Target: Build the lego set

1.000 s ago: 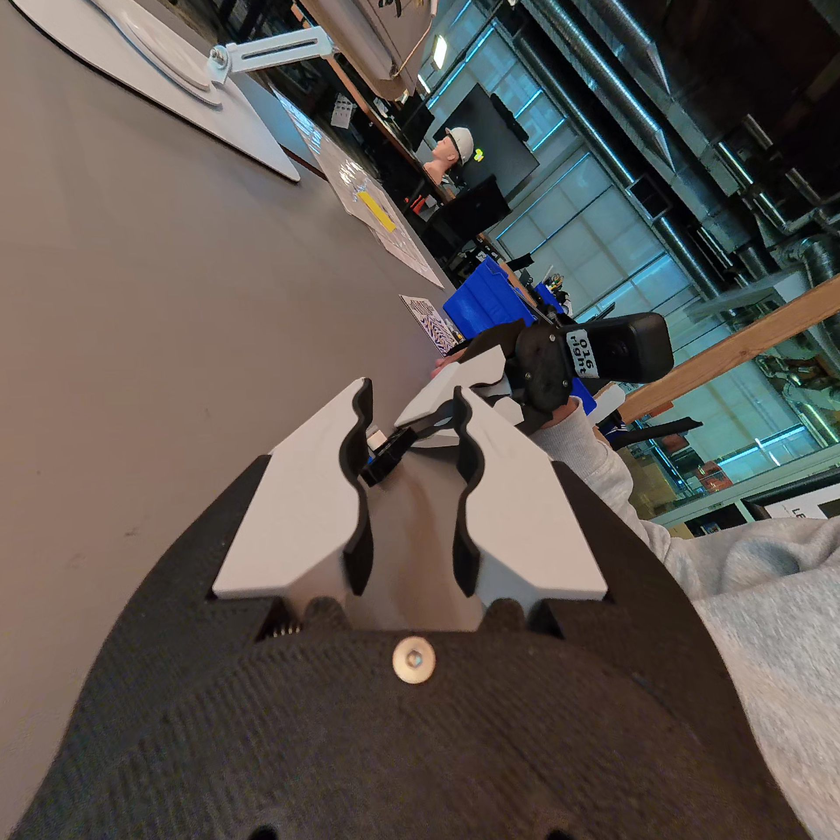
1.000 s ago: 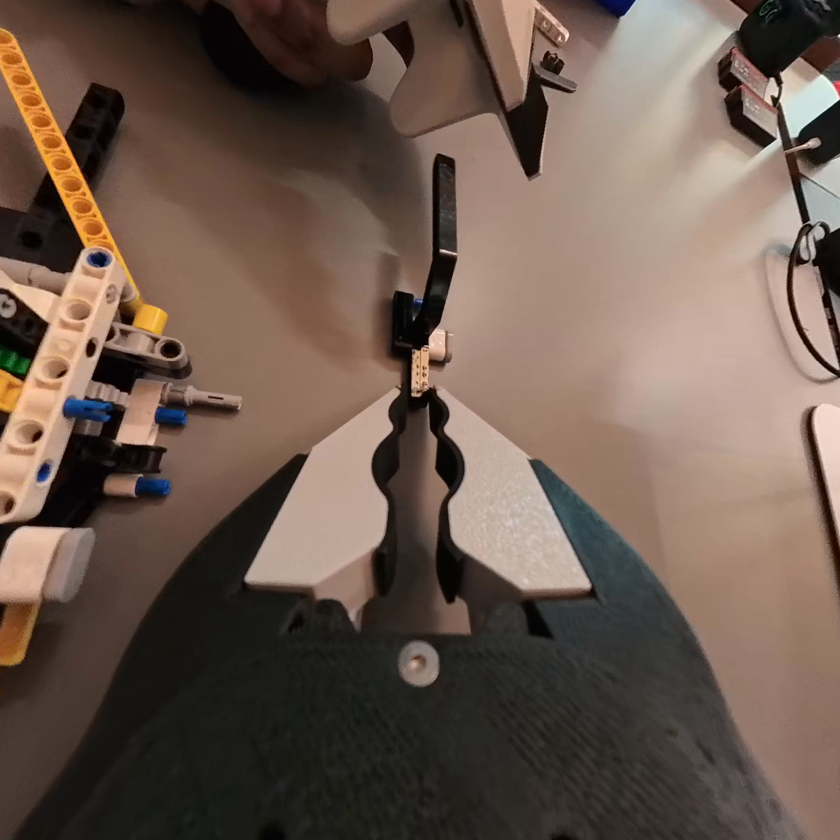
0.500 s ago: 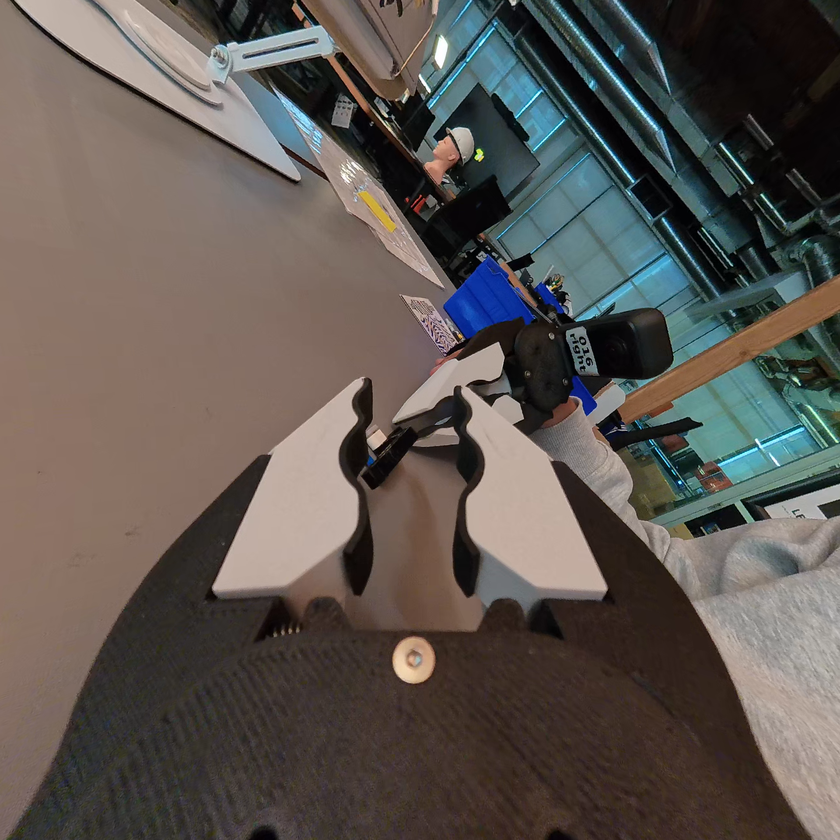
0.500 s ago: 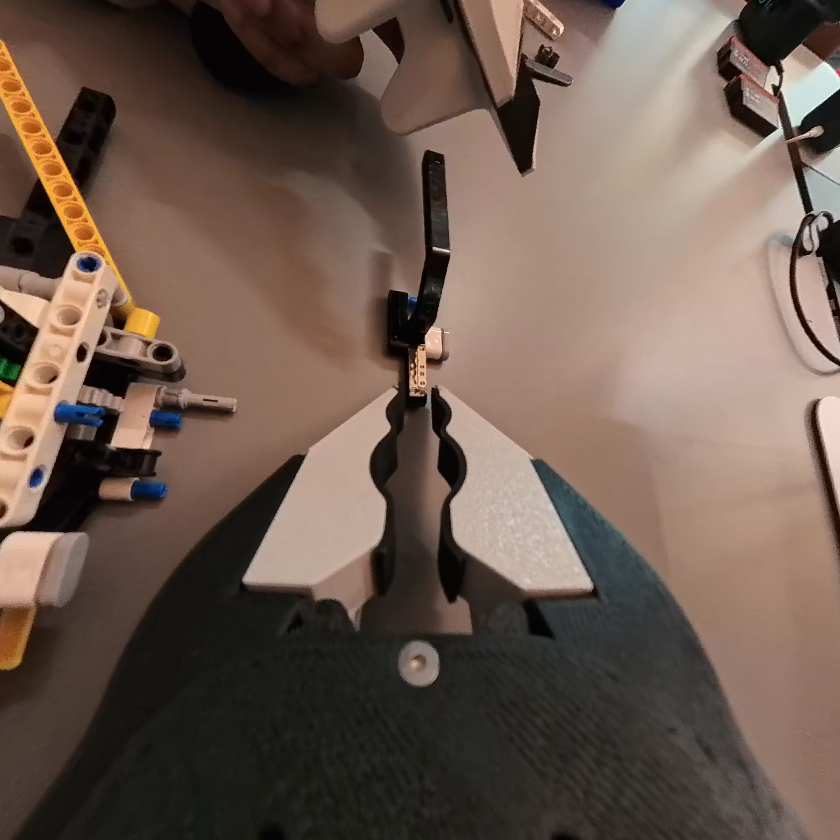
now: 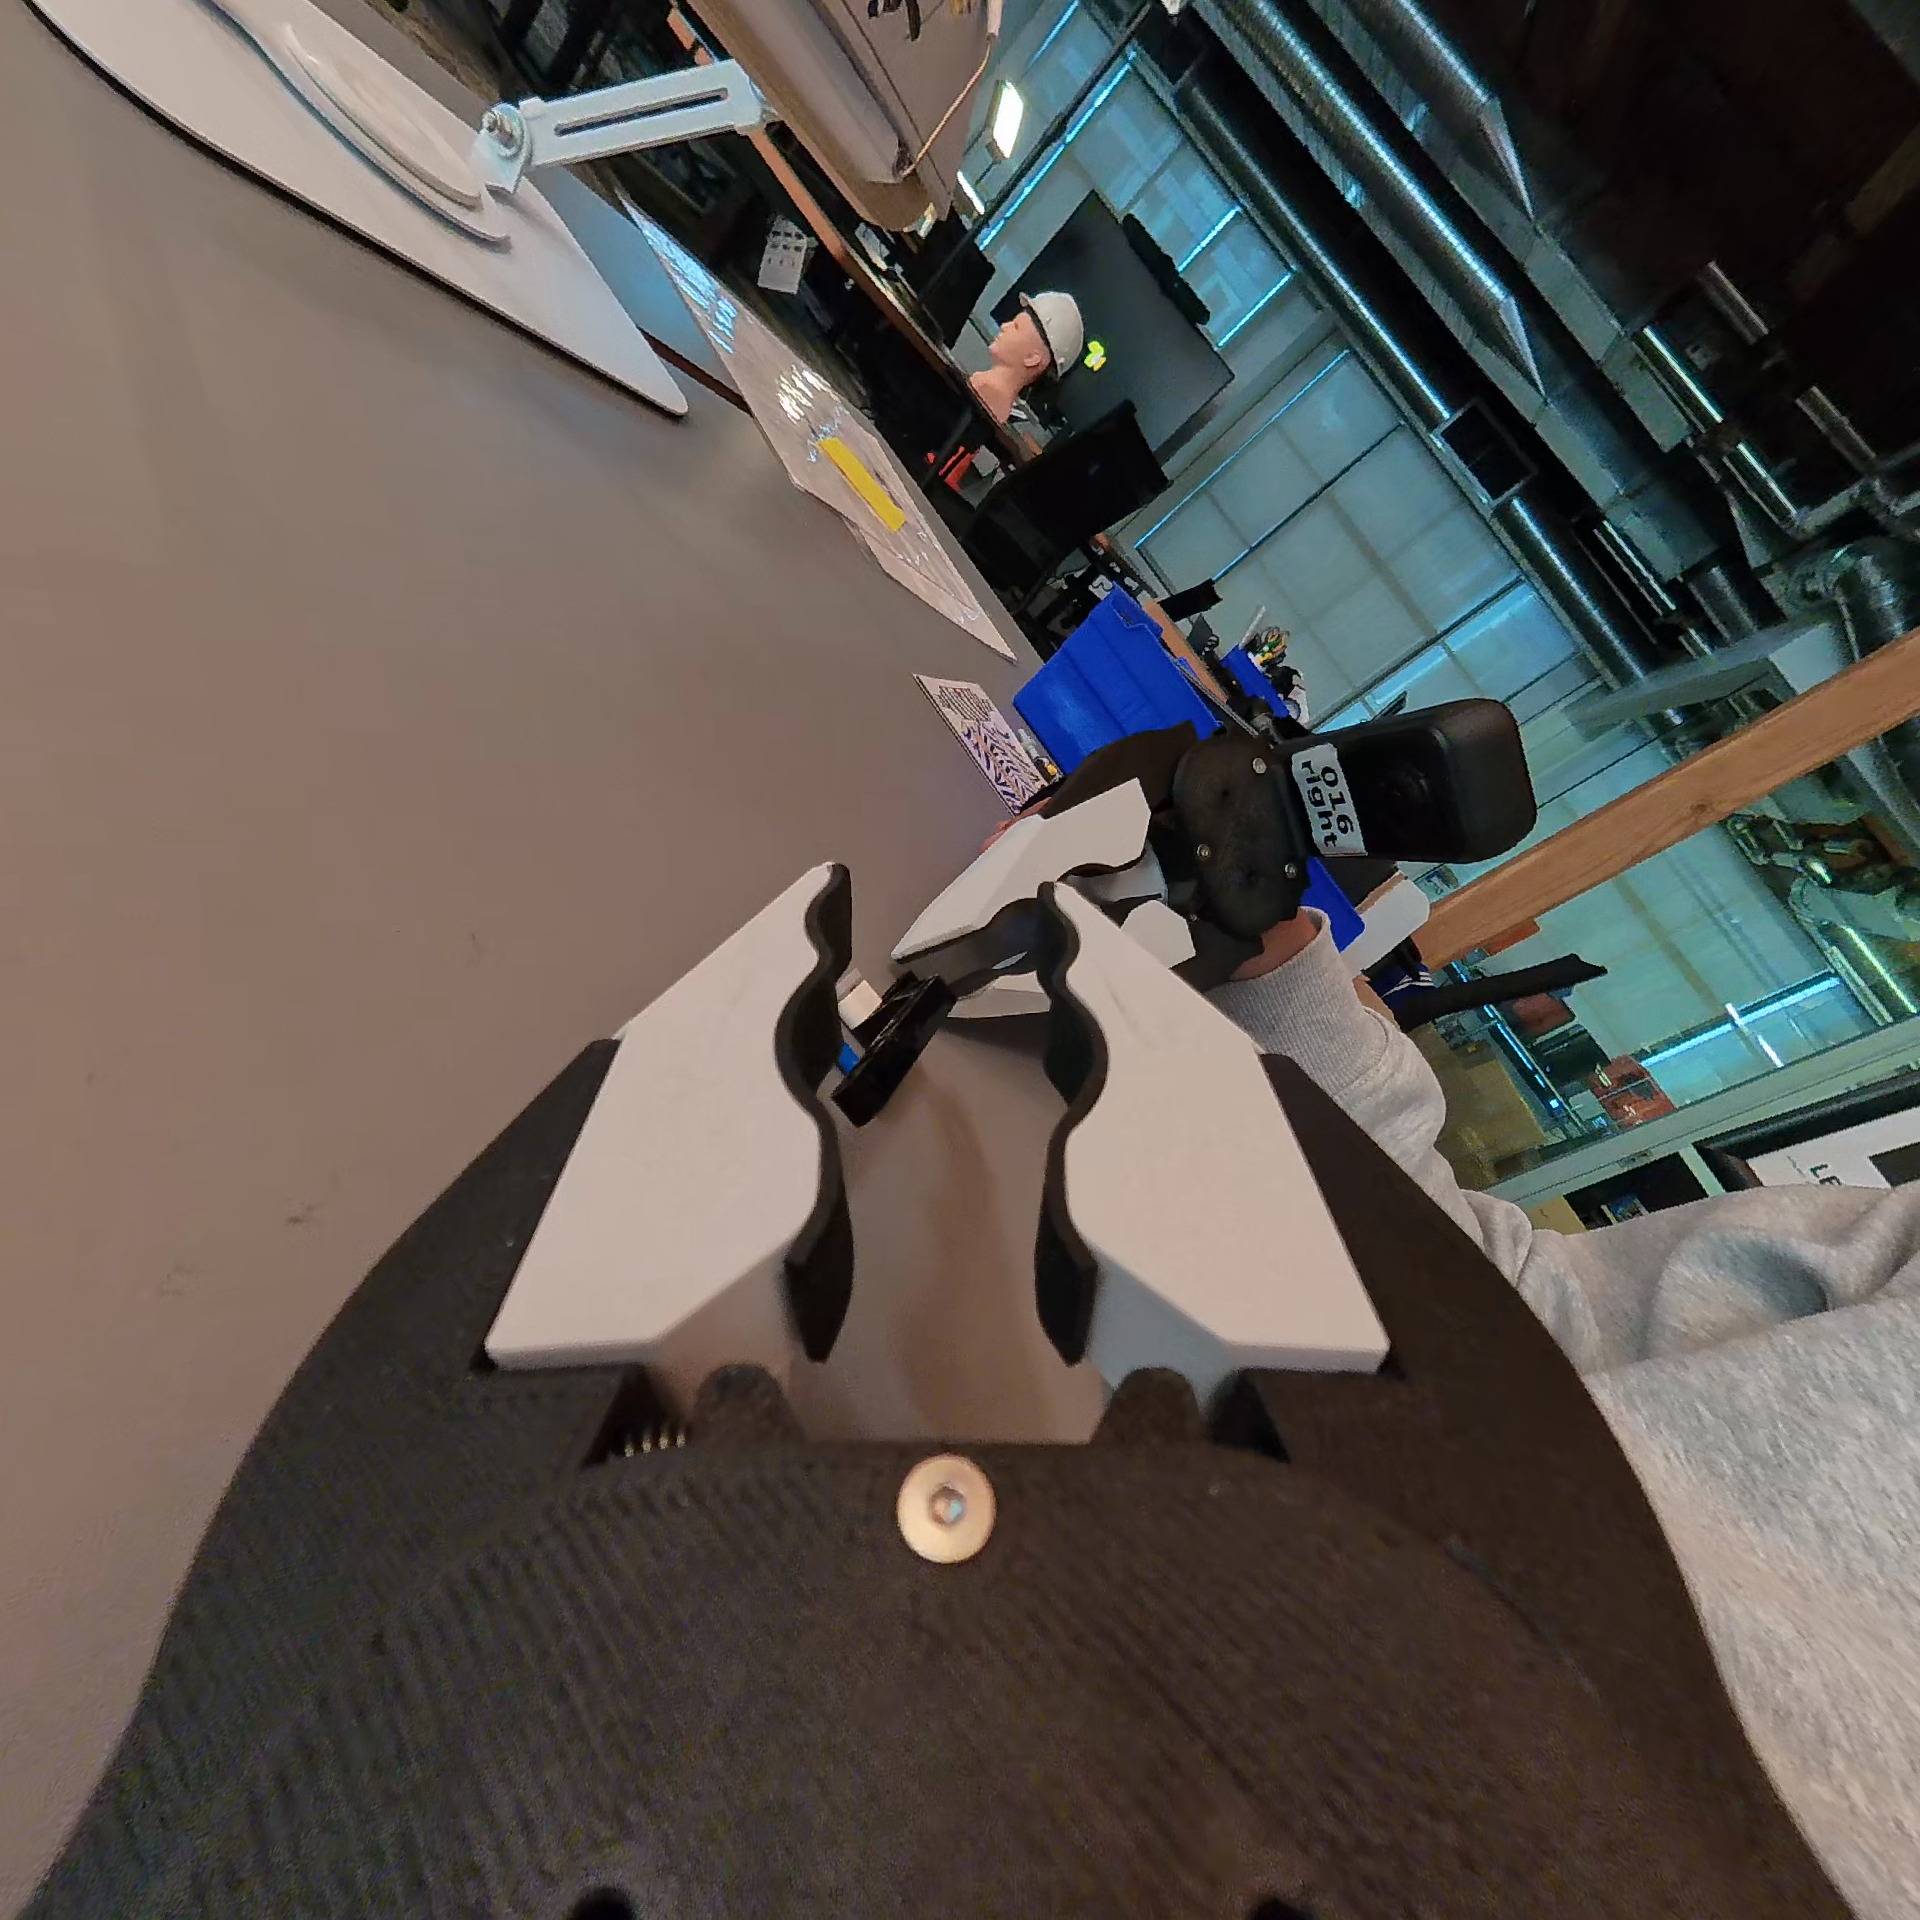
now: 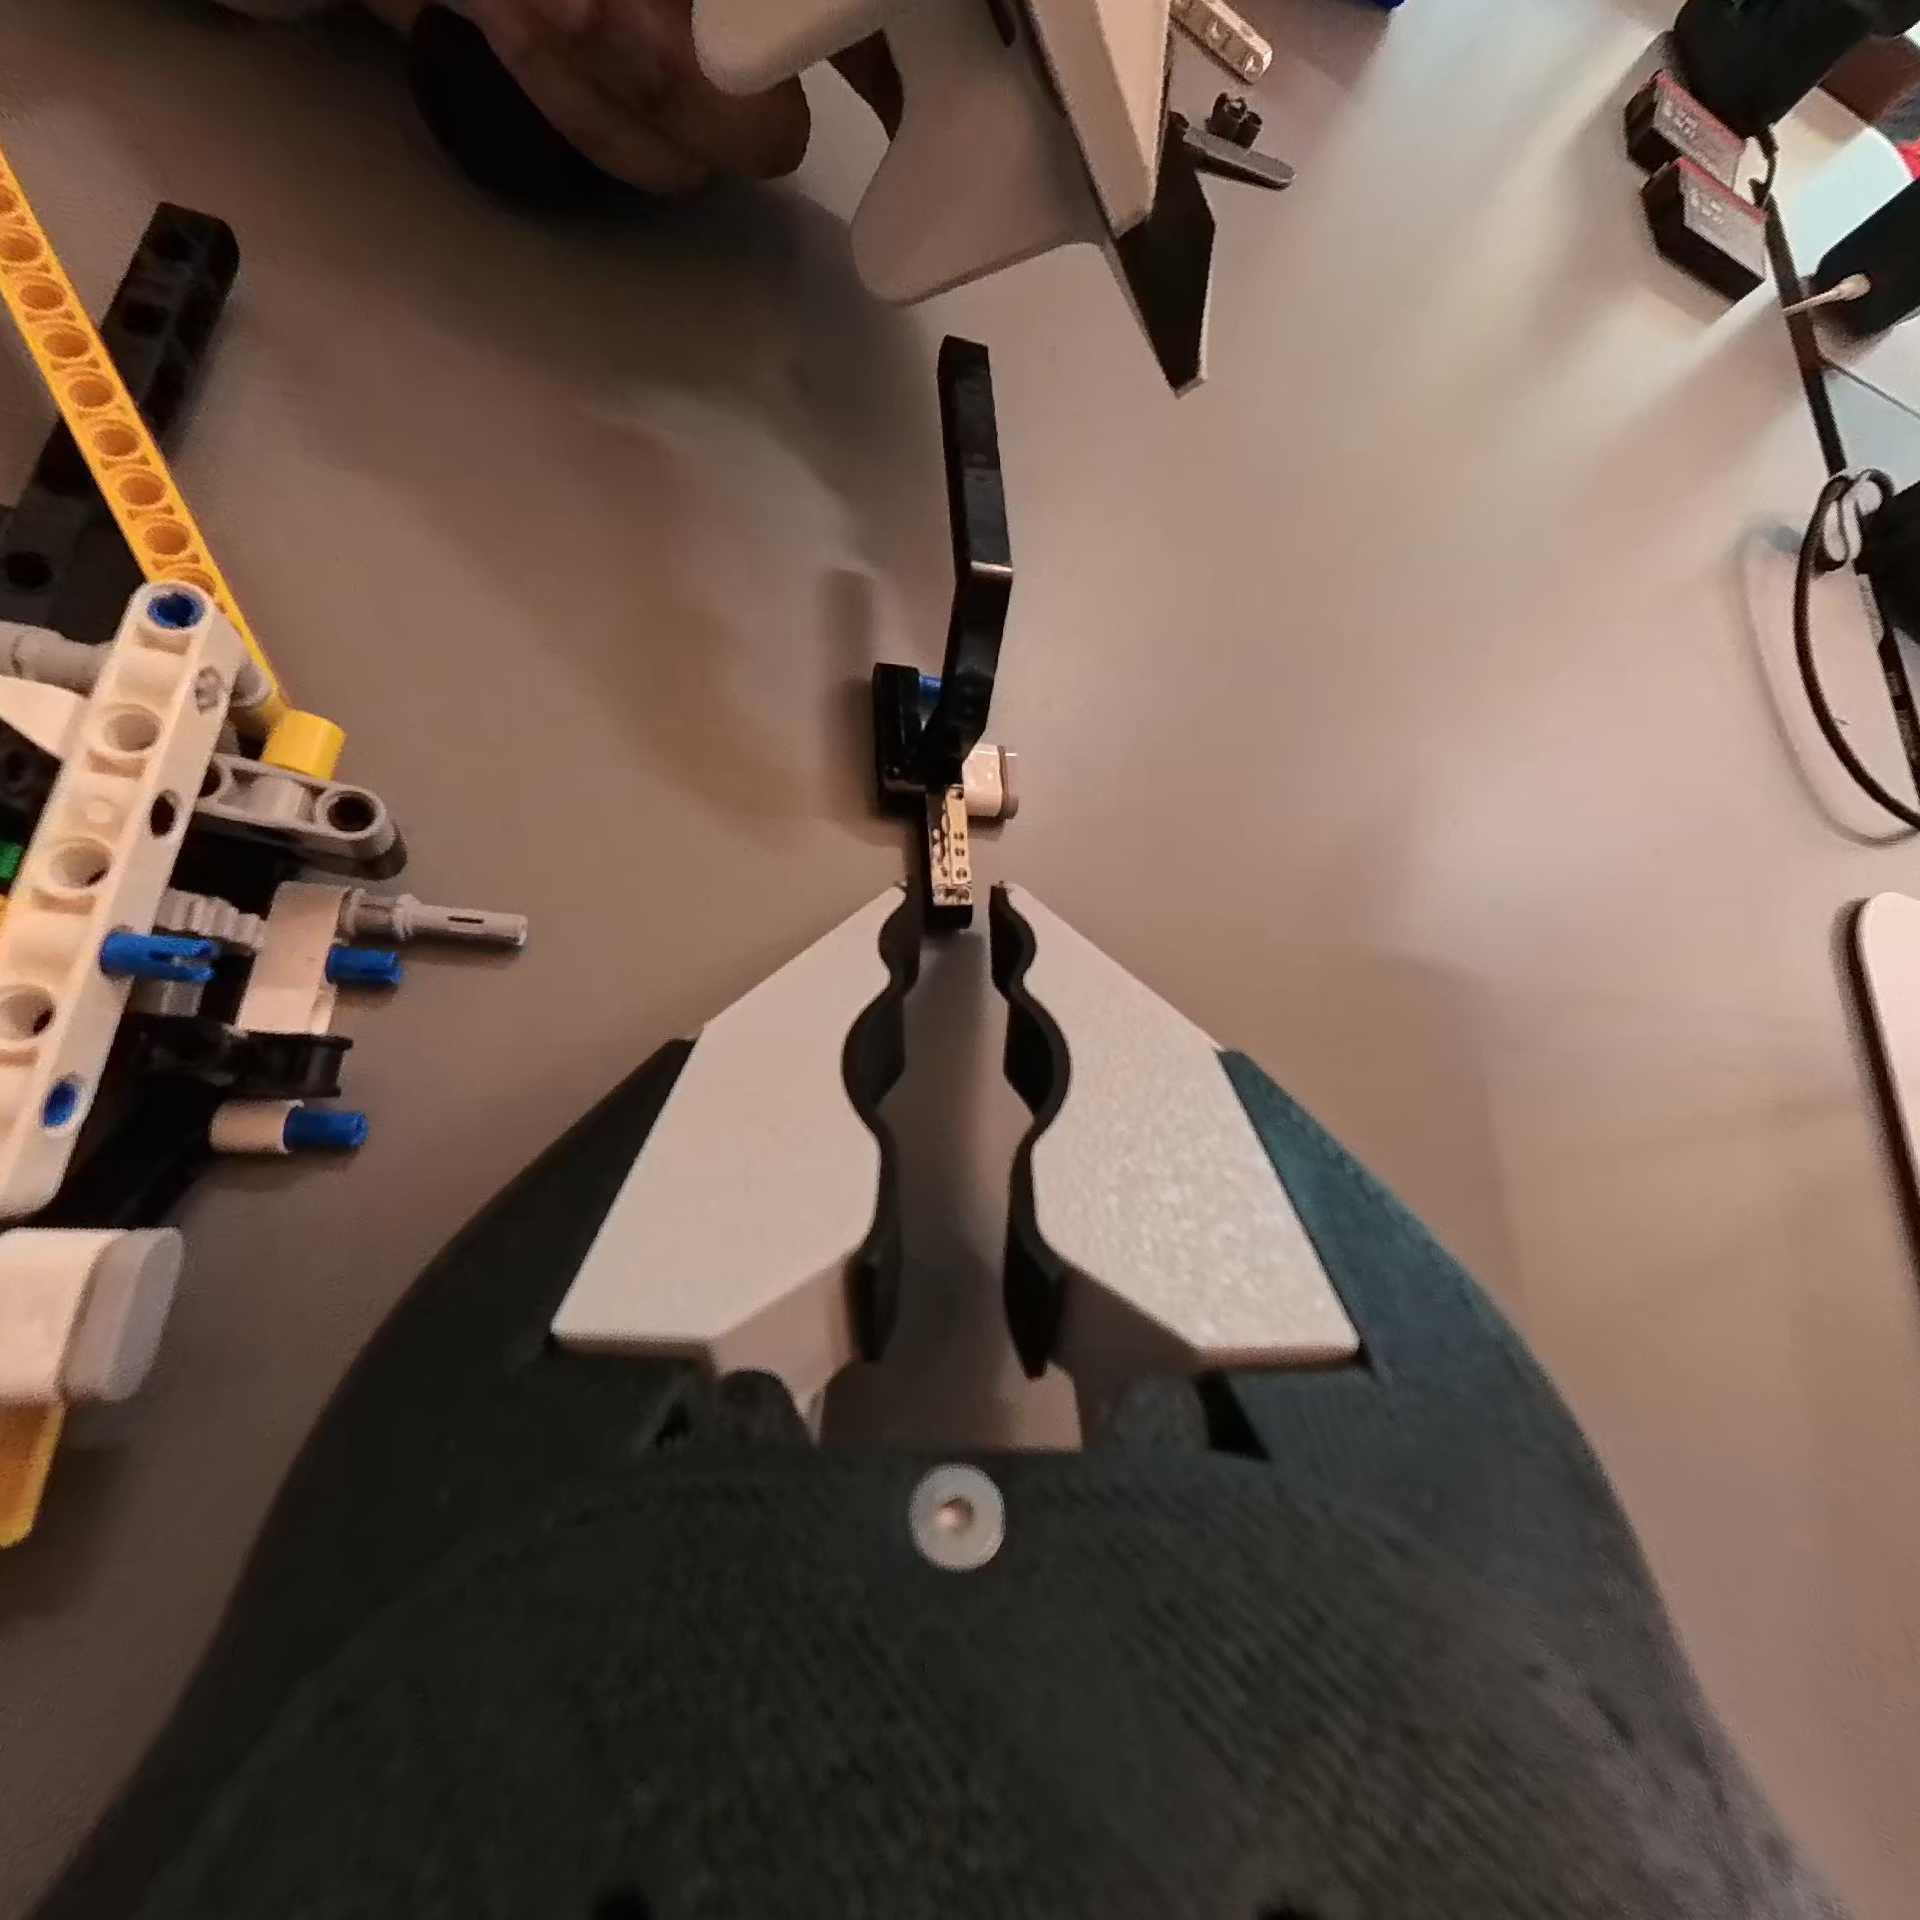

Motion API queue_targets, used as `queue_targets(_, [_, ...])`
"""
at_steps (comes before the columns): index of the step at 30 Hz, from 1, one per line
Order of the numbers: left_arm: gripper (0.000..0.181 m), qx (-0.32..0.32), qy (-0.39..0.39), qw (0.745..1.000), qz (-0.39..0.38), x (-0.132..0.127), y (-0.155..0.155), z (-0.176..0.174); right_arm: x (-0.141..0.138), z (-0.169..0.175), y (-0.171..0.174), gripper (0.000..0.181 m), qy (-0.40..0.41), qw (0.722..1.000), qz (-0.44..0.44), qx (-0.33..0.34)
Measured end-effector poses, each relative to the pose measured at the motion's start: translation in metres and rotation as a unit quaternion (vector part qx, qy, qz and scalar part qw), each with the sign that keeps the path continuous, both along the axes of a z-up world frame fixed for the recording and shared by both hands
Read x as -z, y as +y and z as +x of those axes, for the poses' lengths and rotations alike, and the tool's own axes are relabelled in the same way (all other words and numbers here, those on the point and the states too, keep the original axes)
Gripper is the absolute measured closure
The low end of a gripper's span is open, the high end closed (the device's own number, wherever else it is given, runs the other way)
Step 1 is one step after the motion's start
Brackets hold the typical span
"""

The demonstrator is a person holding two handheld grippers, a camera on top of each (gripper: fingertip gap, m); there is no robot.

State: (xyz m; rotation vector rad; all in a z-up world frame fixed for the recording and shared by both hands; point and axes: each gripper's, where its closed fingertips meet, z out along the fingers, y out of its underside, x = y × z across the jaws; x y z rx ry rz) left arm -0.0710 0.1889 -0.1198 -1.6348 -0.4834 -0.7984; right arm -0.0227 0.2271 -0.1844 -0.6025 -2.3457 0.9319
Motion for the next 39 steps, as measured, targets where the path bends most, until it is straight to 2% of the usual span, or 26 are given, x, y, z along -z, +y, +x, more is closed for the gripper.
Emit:
queue_targets(8, [0.148,-0.001,0.000,1.000,-0.001,0.000,0.000,0.000,-0.005,-0.001,0.004,0.158,0.020,1.000,-0.004,0.007])
queue_targets(13, [0.148,0.000,0.002,1.000,0.002,-0.001,0.000,0.001,-0.030,-0.004,0.012,0.155,0.064,0.995,-0.064,0.030])
queue_targets(15, [0.151,0.027,0.011,0.999,0.013,-0.006,-0.003,0.008,-0.048,-0.014,0.026,0.151,0.106,0.987,-0.093,0.073])
queue_targets(17, [0.169,0.054,0.032,0.998,0.025,-0.020,-0.009,0.014,-0.066,-0.023,0.048,0.141,0.128,0.973,-0.132,0.143])
queue_targets(19, [0.168,0.028,0.069,0.997,0.029,-0.047,-0.022,-0.003,-0.080,-0.025,0.068,0.136,0.119,0.953,-0.182,0.211])
queue_targets(21, [0.165,-0.028,0.133,0.991,0.004,-0.074,-0.048,-0.035,-0.093,-0.023,0.084,0.129,0.111,0.931,-0.230,0.260])
queue_targets(23, [0.161,-0.078,0.201,0.973,-0.086,-0.080,-0.082,-0.071,-0.106,-0.021,0.093,0.128,0.128,0.916,-0.257,0.279])
queue_targets(26, [0.168,-0.091,0.265,0.922,-0.267,-0.053,-0.141,-0.104,-0.115,-0.017,0.107,0.137,0.170,0.907,-0.242,0.301])
queue_targets(28, [0.174,-0.068,0.286,0.891,-0.345,-0.032,-0.170,-0.108,-0.116,-0.017,0.116,0.137,0.185,0.900,-0.225,0.323])
queue_targets(30, [0.180,0.016,0.267,0.886,-0.377,-0.008,-0.182,-0.087,-0.117,-0.016,0.120,0.129,0.191,0.895,-0.231,0.331])
queue_targets(32, [0.181,0.120,0.203,0.875,-0.424,0.022,-0.196,-0.056,-0.117,-0.017,0.123,0.127,0.189,0.888,-0.250,0.336])
queue_targets(35, [0.181,0.156,0.184,0.826,-0.510,0.059,-0.217,-0.052,-0.116,-0.016,0.125,0.126,0.185,0.882,-0.275,0.335])
queue_targets(36, [0.181,0.158,0.184,0.821,-0.517,0.063,-0.219,-0.052,-0.117,-0.015,0.126,0.126,0.185,0.880,-0.281,0.335])
queue_targets(39, [0.181,0.135,0.187,0.839,-0.493,0.053,-0.213,-0.059,-0.122,-0.012,0.129,0.128,0.195,0.873,-0.297,0.335])
